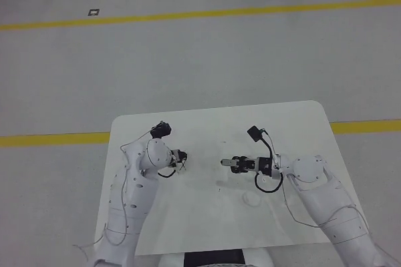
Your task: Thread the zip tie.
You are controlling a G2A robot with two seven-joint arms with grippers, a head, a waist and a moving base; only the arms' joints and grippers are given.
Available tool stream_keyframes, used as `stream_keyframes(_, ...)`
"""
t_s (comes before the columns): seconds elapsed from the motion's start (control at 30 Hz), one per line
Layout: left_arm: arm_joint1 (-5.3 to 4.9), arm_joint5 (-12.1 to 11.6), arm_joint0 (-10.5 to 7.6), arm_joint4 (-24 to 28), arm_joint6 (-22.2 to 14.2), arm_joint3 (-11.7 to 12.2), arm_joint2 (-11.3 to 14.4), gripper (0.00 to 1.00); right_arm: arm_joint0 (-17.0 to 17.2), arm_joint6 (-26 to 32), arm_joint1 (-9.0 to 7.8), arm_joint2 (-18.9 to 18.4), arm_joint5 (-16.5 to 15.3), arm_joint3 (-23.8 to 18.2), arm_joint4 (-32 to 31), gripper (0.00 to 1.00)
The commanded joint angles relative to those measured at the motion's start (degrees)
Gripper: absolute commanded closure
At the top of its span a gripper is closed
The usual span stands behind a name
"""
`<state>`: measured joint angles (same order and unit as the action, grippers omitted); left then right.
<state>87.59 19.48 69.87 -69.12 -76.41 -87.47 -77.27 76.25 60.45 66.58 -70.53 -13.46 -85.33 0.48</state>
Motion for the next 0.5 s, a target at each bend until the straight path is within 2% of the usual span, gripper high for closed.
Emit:
stream_keyframes(0.0, 0.06, 0.0, -0.85, -0.02, 0.13, 1.44, 0.03, 0.68, 0.0, 0.01, 0.0, 0.0, 0.0, 0.0, 0.02, 0.0)
stream_keyframes(0.2, 0.39, 0.0, -3.36, -0.18, 0.84, 5.72, 0.48, 0.72, 0.0, 0.01, 0.0, 0.0, 0.0, 0.0, 0.02, 0.0)
stream_keyframes(0.47, 0.79, 0.0, -4.63, -0.84, 1.02, 8.76, 1.07, 0.82, 0.0, 0.01, 0.0, 0.0, 0.0, 0.0, 0.02, 0.0)
